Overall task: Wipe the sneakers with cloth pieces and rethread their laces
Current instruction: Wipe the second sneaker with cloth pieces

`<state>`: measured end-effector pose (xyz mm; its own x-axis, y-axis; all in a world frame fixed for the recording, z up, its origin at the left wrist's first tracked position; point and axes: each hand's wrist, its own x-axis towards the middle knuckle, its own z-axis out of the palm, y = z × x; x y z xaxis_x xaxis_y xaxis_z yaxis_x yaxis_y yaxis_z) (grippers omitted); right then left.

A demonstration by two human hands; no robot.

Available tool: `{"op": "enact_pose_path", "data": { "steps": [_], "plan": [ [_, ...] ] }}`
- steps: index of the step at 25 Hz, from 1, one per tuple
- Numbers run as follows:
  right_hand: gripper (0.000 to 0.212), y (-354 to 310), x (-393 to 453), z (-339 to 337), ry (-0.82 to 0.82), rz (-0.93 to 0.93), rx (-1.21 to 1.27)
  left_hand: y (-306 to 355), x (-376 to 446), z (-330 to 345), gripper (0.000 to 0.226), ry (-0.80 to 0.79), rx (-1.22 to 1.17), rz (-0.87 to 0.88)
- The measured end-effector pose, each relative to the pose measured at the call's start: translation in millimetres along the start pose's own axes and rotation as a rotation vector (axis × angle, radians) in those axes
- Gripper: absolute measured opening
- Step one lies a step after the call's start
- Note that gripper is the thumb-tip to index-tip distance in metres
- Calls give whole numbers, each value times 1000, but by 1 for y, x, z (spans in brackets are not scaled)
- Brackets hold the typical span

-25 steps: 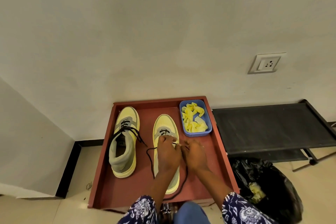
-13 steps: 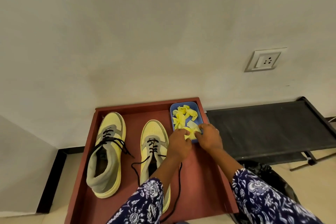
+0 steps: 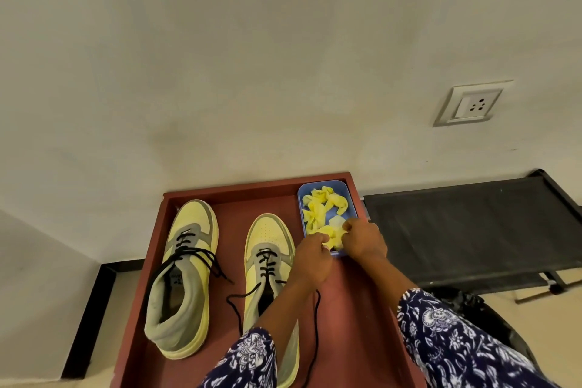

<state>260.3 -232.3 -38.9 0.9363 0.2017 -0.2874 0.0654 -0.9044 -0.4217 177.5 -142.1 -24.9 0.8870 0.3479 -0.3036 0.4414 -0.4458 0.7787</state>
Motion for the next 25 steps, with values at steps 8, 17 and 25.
{"op": "enact_pose_path", "data": {
  "steps": [8, 17, 25],
  "plan": [
    [37, -6, -7, -39, 144, -82, 281, 5, -13, -20, 33, 95, -228, -76],
    [16, -45, -60, -45, -168, 23, 1022, 14, -47, -46, 34, 114, -734, 45],
    [15, -60, -123, 12, -406, -17, 1098, -39, -86, -70, 29, 193, -629, -105]
  ]
}}
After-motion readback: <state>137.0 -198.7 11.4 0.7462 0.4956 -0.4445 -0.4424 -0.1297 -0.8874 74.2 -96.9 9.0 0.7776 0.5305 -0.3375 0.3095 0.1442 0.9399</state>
